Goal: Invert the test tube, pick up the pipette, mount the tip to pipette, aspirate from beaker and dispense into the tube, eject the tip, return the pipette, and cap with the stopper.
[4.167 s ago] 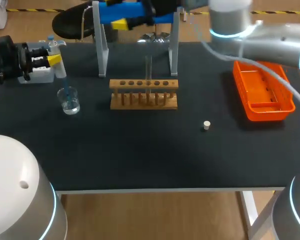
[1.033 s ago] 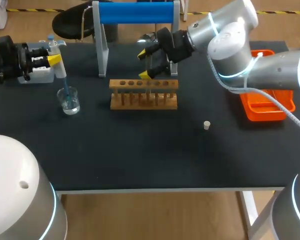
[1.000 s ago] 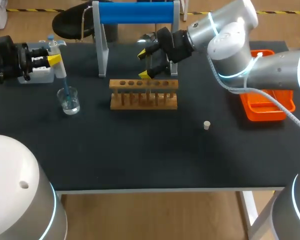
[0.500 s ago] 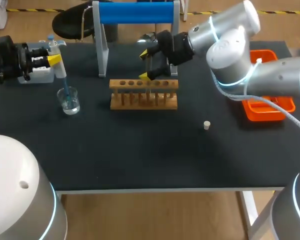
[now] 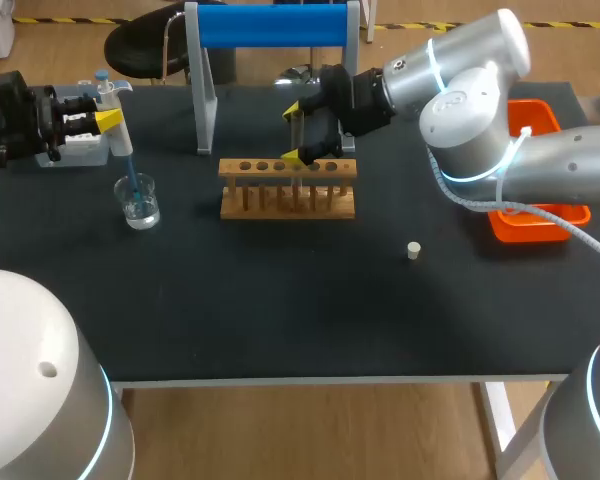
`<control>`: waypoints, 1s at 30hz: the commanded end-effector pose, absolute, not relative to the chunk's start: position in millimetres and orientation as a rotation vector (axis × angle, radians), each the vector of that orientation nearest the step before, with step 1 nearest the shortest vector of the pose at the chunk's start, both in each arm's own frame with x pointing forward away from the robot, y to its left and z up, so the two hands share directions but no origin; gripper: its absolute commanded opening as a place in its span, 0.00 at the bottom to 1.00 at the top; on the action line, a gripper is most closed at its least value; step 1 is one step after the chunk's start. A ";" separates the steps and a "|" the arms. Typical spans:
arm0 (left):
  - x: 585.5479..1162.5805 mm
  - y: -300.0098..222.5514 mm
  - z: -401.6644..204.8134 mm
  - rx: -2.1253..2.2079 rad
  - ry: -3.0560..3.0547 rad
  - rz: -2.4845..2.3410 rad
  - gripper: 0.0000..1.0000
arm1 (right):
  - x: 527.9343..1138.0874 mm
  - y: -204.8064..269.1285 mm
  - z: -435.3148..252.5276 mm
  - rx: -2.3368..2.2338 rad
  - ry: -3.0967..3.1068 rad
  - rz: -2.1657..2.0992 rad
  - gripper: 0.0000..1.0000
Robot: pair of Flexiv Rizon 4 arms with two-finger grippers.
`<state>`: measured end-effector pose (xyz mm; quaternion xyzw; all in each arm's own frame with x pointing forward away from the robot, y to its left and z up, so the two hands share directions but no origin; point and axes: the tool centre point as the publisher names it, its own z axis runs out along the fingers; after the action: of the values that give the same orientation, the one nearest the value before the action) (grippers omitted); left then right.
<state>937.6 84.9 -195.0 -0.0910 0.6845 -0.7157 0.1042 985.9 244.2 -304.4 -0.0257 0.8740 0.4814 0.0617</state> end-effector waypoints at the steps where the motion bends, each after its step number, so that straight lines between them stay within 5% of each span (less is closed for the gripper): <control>1: 938.4 85.5 -194.8 -0.267 2.021 -2.111 0.00 | 987.1 245.4 -302.9 -0.087 2.657 1.440 1.00; 30: 938.4 85.5 -194.8 -0.267 2.021 -2.111 0.00 | 989.4 247.4 -309.2 -0.087 2.675 1.440 1.00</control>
<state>937.6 84.9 -195.0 -0.0910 0.6845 -0.7157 0.1042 988.8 247.9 -310.9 -0.0276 0.8780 0.4750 0.0530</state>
